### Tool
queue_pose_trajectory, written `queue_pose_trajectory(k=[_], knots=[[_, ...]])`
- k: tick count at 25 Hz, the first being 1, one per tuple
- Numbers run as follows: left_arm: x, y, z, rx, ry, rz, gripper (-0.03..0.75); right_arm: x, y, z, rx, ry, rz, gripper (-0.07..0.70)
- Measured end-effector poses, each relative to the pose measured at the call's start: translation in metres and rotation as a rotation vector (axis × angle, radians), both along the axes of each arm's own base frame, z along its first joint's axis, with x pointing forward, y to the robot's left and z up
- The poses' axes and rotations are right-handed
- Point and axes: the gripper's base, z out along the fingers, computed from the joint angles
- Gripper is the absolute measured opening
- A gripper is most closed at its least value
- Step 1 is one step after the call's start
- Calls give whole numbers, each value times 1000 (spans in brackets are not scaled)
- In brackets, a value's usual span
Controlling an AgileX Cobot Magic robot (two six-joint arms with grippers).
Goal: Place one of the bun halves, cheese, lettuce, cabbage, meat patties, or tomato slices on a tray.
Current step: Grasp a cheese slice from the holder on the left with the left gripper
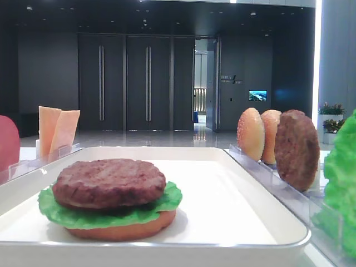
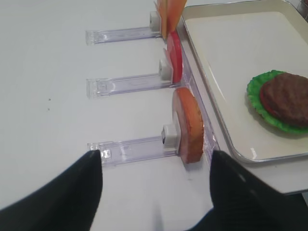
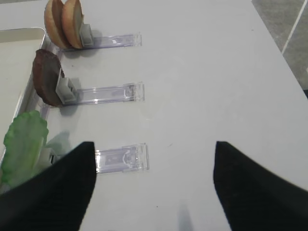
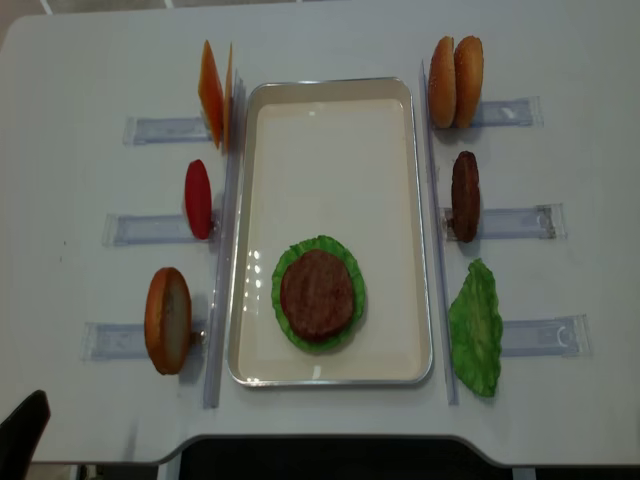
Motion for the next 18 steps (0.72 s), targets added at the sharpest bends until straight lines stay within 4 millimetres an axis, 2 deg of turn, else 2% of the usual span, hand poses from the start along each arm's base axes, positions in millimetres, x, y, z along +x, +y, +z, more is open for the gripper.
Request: queue_pose_trajectory(k=[18], knots=[[0,-4,0,-69,7,-9,535,0,0,0,0,0,0,490]])
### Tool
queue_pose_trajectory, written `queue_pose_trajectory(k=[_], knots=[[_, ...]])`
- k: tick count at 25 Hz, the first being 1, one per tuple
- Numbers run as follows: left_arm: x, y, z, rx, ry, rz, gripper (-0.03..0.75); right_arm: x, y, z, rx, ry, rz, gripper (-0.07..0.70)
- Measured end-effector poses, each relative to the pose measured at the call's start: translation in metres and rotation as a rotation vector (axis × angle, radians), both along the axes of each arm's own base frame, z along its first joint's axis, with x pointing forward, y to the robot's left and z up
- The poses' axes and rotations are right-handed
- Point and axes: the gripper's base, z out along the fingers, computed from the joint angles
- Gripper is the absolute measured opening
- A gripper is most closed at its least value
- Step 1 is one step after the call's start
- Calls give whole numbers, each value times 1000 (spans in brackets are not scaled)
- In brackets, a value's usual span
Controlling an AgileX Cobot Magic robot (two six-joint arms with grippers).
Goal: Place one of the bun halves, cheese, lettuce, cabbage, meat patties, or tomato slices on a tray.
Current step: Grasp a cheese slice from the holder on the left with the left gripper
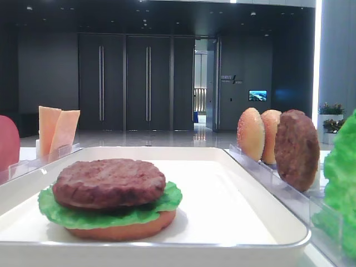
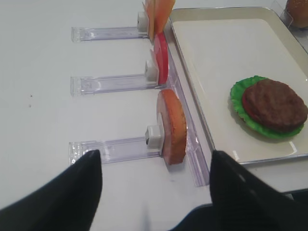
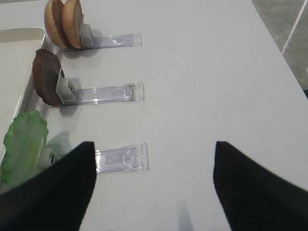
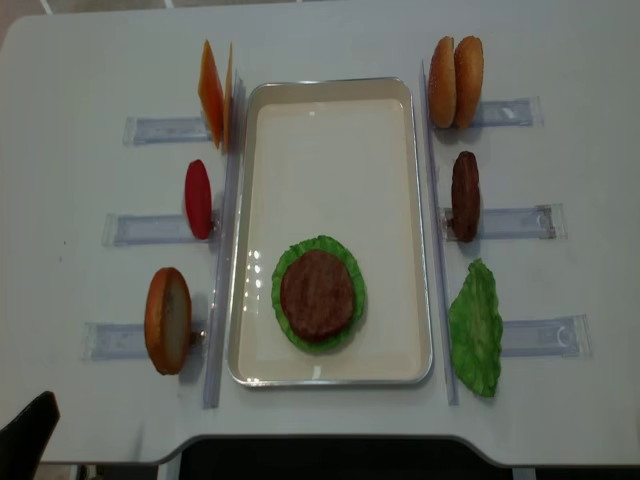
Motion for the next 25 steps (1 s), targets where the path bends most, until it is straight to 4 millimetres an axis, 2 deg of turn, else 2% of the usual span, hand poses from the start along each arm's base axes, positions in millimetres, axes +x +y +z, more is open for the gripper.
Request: queue_pose_trajectory(k=[3,8,13,20,25], knots=[[2,0,0,-1,15,1,535,0,0,0,0,0,0,490],[19,-1,0,11,129,3,535,0,0,0,0,0,0,490],[40,-2,18,7,220,24,534,0,0,0,0,0,0,489],[83,-5,46,8,344,46,508,0,0,0,0,0,0,488],[126,-8,64,11,428,53,506,0,0,0,0,0,0,488]])
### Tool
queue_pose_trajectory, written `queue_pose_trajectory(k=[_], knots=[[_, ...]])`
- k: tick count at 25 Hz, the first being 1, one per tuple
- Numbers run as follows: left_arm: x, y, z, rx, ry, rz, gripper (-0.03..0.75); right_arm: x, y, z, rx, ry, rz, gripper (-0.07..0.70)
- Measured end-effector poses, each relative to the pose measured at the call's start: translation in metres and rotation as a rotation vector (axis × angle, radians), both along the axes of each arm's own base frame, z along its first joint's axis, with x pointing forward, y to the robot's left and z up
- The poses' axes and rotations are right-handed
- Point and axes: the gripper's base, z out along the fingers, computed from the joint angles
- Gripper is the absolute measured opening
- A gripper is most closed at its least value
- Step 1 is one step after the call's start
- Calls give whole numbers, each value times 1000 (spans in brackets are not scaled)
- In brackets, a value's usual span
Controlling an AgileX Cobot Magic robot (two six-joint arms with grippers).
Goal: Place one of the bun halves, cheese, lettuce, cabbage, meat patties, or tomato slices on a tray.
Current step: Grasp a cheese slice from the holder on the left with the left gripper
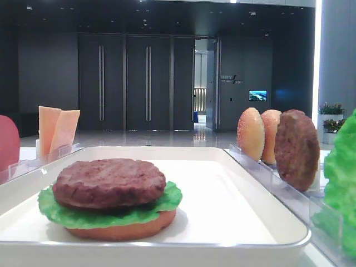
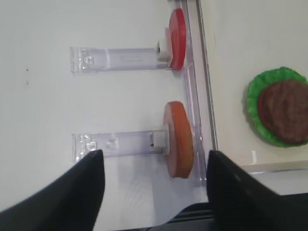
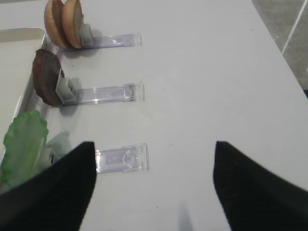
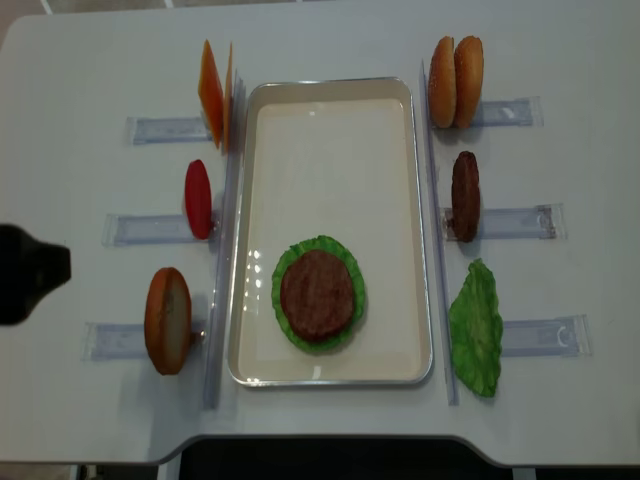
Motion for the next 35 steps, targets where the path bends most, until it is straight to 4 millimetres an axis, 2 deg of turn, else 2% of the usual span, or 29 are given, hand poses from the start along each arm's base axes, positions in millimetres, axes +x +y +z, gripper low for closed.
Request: queue_pose_trajectory(k=[11,13,18,27,35], knots=[[115,-9,39,1,61,8,506,0,0,0,0,0,0,488],[135,-11,42,1,74,8,506,0,0,0,0,0,0,488],[180,-12,35,21,143,25,506,0,0,0,0,0,0,488],[240,-10,26,65,151,96,506,0,0,0,0,0,0,488],[280,-13,26,51,124,120,506,0,0,0,0,0,0,488]])
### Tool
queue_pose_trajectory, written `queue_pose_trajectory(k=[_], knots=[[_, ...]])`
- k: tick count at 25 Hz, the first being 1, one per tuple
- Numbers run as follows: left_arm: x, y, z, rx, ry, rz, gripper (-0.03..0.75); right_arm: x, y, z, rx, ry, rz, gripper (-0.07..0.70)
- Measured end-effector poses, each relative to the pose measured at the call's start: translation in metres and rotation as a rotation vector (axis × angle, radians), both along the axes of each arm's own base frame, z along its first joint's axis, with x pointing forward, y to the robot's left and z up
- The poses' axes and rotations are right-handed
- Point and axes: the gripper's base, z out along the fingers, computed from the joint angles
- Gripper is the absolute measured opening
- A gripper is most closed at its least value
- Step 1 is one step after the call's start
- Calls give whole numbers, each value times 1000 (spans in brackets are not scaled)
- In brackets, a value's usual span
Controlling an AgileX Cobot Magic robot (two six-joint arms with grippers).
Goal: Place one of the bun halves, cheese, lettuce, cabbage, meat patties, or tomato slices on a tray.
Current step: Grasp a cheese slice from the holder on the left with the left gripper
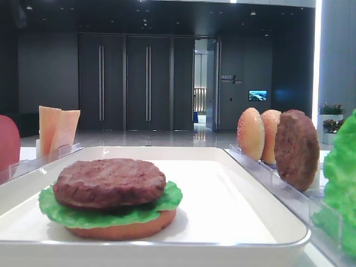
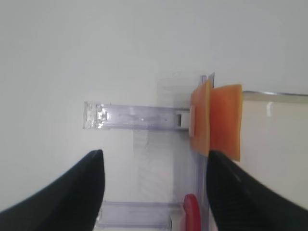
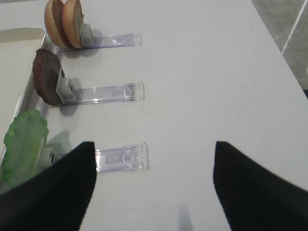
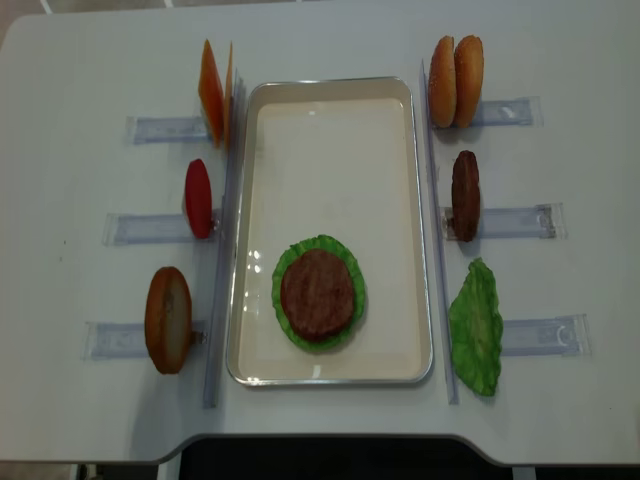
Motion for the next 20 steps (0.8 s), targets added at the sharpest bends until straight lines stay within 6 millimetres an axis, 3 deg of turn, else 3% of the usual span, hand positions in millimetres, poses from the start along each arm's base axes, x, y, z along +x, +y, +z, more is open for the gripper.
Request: queue_pose_trajectory(k=[6,12,20], knots=[[23,-2,6,-4,-30,7,506,0,0,0,0,0,0,488],[35,-6,-1,6,-29,0,506,0,0,0,0,0,0,488],[37,-47,-14,12,-3,-49,506,0,0,0,0,0,0,488]])
